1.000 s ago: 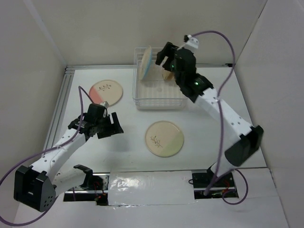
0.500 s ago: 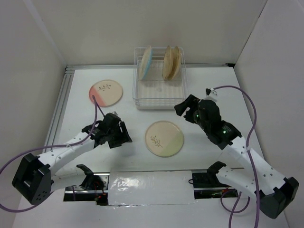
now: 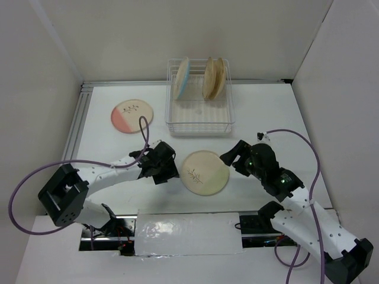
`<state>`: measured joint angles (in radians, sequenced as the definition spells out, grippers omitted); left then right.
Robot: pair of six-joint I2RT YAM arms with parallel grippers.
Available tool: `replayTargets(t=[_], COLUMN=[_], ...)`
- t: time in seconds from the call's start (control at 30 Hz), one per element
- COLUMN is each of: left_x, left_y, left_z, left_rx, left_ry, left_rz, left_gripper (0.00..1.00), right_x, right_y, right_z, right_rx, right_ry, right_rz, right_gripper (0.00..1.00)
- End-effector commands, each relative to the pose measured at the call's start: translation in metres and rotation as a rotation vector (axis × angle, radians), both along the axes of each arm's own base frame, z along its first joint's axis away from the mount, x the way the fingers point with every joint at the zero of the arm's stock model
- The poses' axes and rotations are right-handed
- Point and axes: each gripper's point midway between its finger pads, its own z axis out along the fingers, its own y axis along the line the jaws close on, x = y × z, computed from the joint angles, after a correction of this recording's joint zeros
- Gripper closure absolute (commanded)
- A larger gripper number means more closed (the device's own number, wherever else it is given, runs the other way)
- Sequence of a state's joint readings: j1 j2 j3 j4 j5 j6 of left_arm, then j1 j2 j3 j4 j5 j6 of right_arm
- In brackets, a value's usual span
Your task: Load the plates into the dish rack
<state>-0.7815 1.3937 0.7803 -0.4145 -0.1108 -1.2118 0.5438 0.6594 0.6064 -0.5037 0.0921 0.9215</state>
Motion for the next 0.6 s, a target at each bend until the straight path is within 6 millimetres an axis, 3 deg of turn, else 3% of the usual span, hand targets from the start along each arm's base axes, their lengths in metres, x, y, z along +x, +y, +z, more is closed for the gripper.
replayTargets(t=[0.0,0.2,0.57], left_x=[0.018,0.013,0.000], left_y=[-0.025,-0.040,-0.047], left_z=[0.014,-0.010,-0.041], left_rx=[-0.033,0.001,0.067], left_ry=[-0.058,0.002,0.066], left_rz=[0.033,0.019,0.015], left_gripper=[0.33,0.34,0.44], right_x=[-0.006,-0.017,-0.025], right_y=[0.004,0.008,0.004], right_z=[-0.002,-0.010,-0.027], right_rx=[0.047,0.114,0.157], right_ry=[0.024,0.063,0.110], right_rz=[0.018,0.050,0.047], right_gripper=[0.25,0.25,0.26])
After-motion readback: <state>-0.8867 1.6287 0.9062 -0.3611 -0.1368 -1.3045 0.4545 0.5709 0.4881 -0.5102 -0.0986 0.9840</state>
